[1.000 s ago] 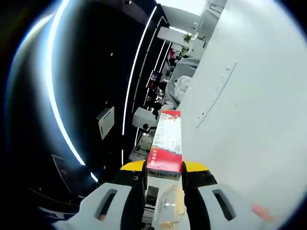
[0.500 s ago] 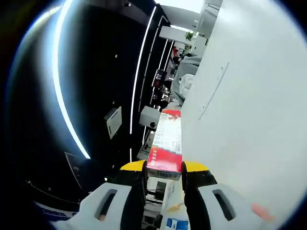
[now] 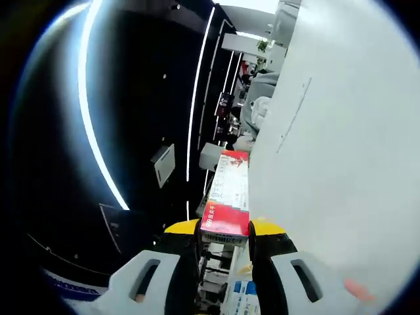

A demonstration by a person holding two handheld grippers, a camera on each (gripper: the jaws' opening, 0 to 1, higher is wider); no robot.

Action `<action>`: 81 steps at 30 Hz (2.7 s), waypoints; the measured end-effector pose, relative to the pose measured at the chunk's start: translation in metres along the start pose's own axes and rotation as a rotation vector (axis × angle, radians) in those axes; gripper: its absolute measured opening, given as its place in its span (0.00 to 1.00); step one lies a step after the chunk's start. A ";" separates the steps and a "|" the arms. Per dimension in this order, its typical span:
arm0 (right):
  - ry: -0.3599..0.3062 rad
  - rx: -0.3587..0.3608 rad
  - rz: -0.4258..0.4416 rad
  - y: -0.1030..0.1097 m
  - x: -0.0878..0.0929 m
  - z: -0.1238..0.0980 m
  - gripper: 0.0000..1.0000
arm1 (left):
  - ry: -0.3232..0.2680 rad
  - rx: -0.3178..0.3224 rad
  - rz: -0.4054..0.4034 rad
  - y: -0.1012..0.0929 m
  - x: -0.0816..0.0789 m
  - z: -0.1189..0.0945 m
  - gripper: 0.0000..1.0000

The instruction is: Arrange the small medicine boxes into an aligned row inside the storage area until every box is upright, visible, and separated from the surrounding clutter.

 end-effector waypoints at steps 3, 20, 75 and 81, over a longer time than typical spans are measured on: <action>0.010 -0.024 -0.002 0.008 0.016 -0.006 0.26 | -0.006 -0.001 0.005 0.001 -0.005 0.004 0.44; 0.062 -0.166 -0.003 0.027 0.066 -0.029 0.26 | -0.036 -0.070 -0.104 0.027 -0.042 0.055 0.49; 0.144 -0.503 -0.189 0.028 0.085 -0.044 0.26 | -0.184 0.256 -0.774 0.033 -0.111 0.188 0.64; 0.165 -0.534 -0.233 0.031 0.091 -0.043 0.26 | -0.215 0.281 -0.796 0.033 -0.117 0.189 0.64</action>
Point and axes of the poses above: the point that each gripper's makers call its tool centre point, and the gripper's own axes: z roughly forward along the fingers, y roughly to its left, x roughly out of its underside, the point moved 8 cm from there along -z, roughly backward along the fingers, and after that the axes turned 12 degrees about -x, right-handed, at the moved point
